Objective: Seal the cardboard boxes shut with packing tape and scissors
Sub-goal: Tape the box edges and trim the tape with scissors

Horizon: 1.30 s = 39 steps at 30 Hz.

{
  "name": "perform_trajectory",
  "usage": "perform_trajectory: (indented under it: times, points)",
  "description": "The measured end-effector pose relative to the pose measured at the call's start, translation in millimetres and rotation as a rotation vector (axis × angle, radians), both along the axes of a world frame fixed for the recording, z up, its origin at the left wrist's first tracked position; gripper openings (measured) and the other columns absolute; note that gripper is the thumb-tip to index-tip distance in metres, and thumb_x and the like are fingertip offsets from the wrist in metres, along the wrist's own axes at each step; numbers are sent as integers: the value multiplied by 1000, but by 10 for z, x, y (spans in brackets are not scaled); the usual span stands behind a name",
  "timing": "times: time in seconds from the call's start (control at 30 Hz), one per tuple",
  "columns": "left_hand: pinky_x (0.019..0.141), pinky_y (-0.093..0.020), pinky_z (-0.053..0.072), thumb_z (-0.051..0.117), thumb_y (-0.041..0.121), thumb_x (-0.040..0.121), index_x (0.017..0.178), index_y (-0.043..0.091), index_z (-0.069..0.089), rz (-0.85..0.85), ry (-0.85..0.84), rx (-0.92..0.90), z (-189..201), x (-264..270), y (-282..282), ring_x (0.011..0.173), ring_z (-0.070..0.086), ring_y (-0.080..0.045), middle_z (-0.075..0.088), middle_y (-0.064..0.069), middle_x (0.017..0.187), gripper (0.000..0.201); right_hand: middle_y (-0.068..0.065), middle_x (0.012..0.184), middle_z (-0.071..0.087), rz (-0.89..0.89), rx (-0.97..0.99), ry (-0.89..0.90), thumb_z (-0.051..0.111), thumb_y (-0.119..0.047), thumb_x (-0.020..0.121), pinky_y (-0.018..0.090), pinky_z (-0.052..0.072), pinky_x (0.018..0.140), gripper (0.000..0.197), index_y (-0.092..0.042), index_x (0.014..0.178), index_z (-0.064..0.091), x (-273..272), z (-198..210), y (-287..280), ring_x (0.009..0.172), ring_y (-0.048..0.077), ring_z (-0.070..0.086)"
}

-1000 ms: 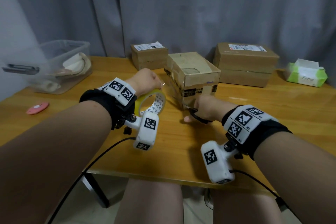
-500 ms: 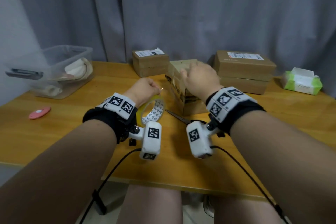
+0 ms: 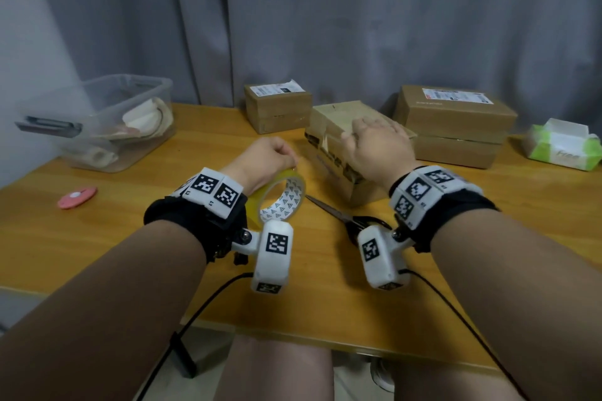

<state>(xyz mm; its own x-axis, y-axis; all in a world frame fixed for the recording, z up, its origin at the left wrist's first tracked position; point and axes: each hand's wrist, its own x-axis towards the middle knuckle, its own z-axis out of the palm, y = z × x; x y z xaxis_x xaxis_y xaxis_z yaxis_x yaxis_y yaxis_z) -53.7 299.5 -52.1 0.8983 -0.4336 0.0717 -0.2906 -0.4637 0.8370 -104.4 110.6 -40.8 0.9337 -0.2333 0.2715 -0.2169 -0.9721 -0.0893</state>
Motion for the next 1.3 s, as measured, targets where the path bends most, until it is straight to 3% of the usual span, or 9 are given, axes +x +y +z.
perform_trajectory:
  times: [0.1,0.23,0.37,0.57,0.73,1.03,1.1,1.2,1.3]
  points:
    - [55,-12,44,59,17,92,95,10,60,-1,-29,-63,-35,-52,87,70,56,-8,62,0,87,8,7,150,38,95,16,-11,25,-42,102,45,6,117,52,-13,142,41,-124,137,-35,141,23,29]
    - [66,-7,39,53,15,95,91,15,56,-52,-178,-51,-1,-132,100,81,50,-8,54,5,87,5,7,127,60,304,309,-245,54,-34,95,25,38,94,44,-10,131,55,-262,175,407,118,22,54]
    - [89,-22,32,40,9,94,97,17,55,-125,-269,23,105,-181,75,102,43,-13,44,-3,110,17,20,97,69,254,647,-114,66,-27,88,44,52,85,33,4,99,69,-193,22,625,88,30,65]
    - [74,-15,44,48,20,97,135,13,38,-144,-234,114,88,-215,95,84,50,-5,48,5,103,40,3,78,66,198,672,-247,68,-19,87,41,54,80,15,-5,81,70,-183,-92,611,81,20,63]
    - [77,-34,46,51,30,96,115,15,52,-125,-288,163,-3,-240,105,94,57,-23,57,-7,100,24,1,82,64,190,706,-401,68,-19,87,28,46,72,14,-10,75,70,-262,-113,622,80,13,59]
    - [78,-28,40,58,32,92,101,18,54,-58,-289,70,-98,-209,45,97,49,-13,55,0,101,18,2,82,67,116,971,-369,67,-17,88,40,53,88,7,-11,85,70,-295,-132,568,85,17,62]
    - [75,-31,45,60,31,91,101,18,54,-72,-260,43,-75,-211,59,89,52,-14,54,-2,95,17,4,85,67,110,969,-375,68,-16,87,41,53,88,14,-9,100,68,-292,-152,563,87,18,64]
    - [65,-21,41,59,27,92,96,16,55,-99,-256,17,-67,-237,81,78,48,-12,52,-4,88,12,2,80,65,86,1102,-389,71,-11,84,34,54,83,55,-15,131,43,-297,-191,509,82,17,66]
    - [58,-13,37,58,27,93,95,16,55,-82,-217,-2,-78,-242,75,71,45,-8,50,2,82,11,-3,74,57,175,1053,-397,67,-6,87,29,50,74,24,-22,95,50,-329,-202,501,71,12,56]
